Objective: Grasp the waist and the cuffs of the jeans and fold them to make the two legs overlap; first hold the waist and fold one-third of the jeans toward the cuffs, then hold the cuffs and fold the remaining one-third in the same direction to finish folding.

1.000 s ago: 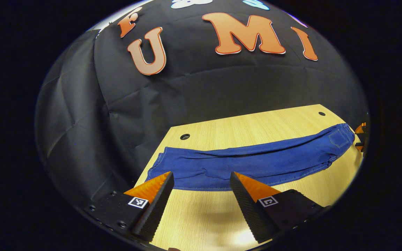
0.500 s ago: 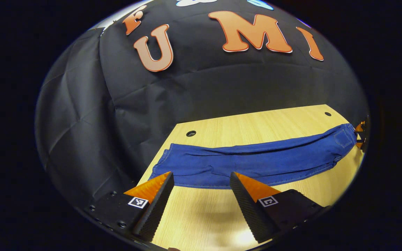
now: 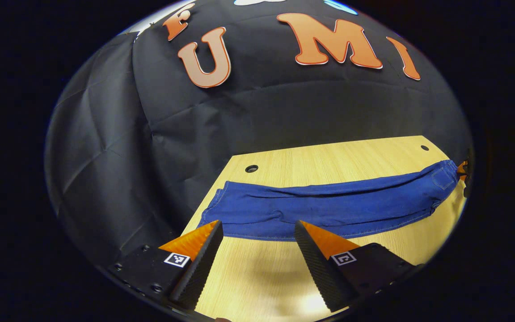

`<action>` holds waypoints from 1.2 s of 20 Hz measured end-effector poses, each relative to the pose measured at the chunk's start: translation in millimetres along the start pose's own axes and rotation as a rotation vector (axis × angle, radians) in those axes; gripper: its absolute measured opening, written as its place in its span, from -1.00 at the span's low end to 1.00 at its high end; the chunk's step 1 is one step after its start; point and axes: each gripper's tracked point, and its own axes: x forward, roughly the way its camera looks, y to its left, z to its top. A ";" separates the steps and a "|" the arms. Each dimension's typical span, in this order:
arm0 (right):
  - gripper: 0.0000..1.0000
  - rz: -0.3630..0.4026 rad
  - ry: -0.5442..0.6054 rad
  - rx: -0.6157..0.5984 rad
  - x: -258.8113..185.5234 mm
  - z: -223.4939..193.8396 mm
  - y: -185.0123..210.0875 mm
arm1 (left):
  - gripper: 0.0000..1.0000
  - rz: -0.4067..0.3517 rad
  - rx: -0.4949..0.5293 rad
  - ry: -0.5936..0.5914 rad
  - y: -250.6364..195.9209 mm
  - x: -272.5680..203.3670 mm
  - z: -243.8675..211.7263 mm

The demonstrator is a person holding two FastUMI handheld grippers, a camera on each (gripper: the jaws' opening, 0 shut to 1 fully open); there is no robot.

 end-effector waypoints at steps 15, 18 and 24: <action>-0.90 0.182 -0.160 -0.269 -111.5 -37.0 182.2 | 0.97 -0.130 -0.007 -0.064 103.7 51.7 36.6; -0.91 0.212 -0.169 -0.369 -127.9 -72.4 235.3 | 0.97 -0.153 -0.012 -0.071 125.8 61.9 38.9; -0.90 0.287 -0.085 -0.527 -142.3 -185.1 304.6 | 0.97 -0.191 -0.057 -0.061 163.7 78.7 28.8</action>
